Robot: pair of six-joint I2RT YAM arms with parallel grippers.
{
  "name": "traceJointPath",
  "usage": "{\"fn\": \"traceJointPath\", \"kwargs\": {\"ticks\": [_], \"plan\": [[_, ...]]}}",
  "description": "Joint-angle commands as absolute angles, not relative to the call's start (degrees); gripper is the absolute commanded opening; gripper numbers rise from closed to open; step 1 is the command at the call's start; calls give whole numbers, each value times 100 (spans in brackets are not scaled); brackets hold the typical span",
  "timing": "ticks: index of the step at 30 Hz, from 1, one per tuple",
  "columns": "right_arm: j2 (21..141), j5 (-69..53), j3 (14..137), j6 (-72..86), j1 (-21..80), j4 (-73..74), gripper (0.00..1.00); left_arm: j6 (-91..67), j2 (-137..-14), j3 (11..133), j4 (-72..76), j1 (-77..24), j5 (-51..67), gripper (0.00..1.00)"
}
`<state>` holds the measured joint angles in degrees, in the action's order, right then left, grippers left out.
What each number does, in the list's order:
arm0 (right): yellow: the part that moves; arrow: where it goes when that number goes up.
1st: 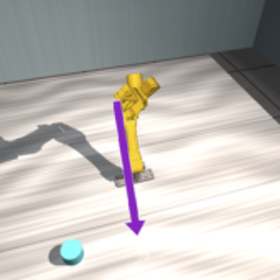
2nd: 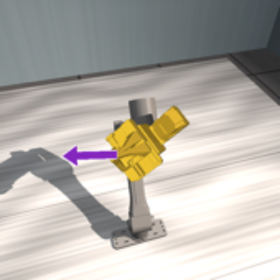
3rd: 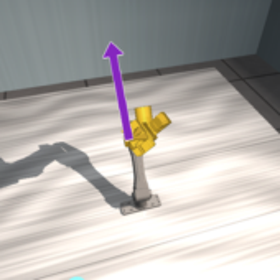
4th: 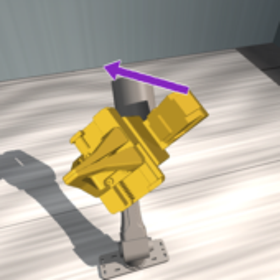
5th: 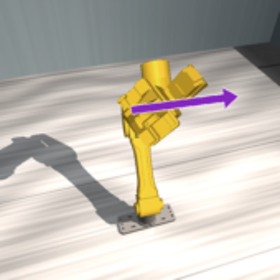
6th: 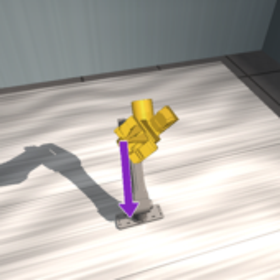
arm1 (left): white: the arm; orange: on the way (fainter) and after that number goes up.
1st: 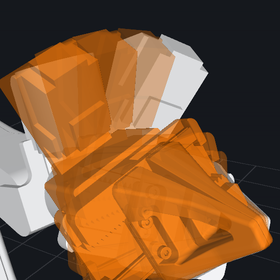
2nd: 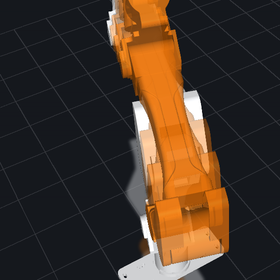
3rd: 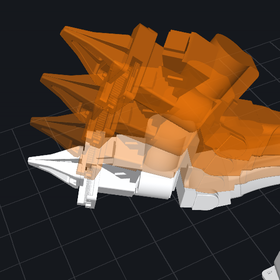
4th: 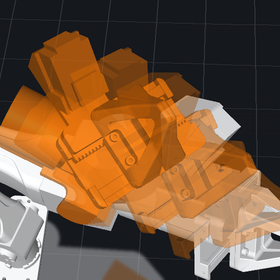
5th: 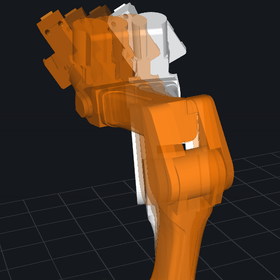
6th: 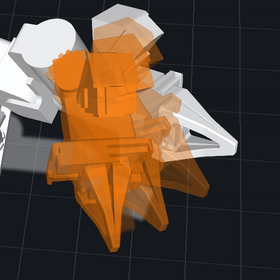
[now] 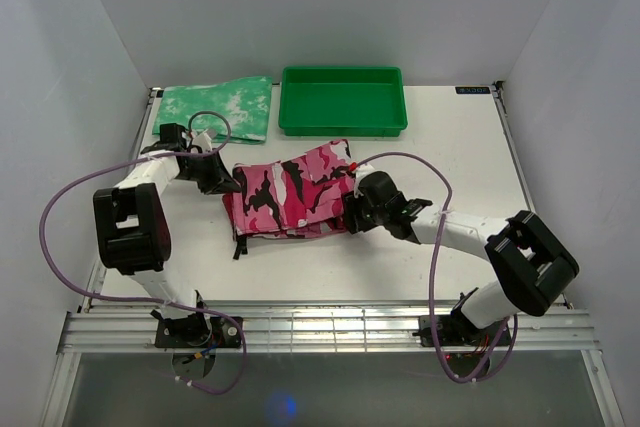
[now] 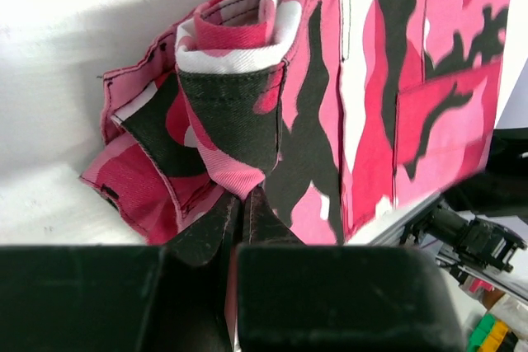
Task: Fold and stack the trousers
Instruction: Fold the trousers
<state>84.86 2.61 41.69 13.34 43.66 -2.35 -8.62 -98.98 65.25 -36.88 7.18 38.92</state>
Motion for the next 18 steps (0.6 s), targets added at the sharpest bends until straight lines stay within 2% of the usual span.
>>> {"fn": "traceJointPath", "kwargs": {"ticks": [1, 2, 4, 5, 12, 18], "plan": [[8473, 826, 4272, 1889, 4281, -624, 47, -669, -9405, 6688, -4086, 773, 4201, 0], [8481, 774, 4254, 1968, 4254, -633, 34, -624, -9352, 6715, -4174, 808, 4184, 0], [8543, 564, 4245, 2153, 4175, -650, 20, -467, -9159, 6724, -4359, 887, 4114, 0], [8569, 476, 4254, 2232, 4140, -659, 9, -414, -9097, 6706, -4403, 905, 4052, 0], [8561, 79, 4184, 2716, 3981, -598, 8, -185, -8763, 6355, -4851, 1116, 3745, 0], [8508, 263, 4060, 2392, 3999, -545, 8, -44, -8596, 5801, -4607, 1283, 2524, 0]]}}
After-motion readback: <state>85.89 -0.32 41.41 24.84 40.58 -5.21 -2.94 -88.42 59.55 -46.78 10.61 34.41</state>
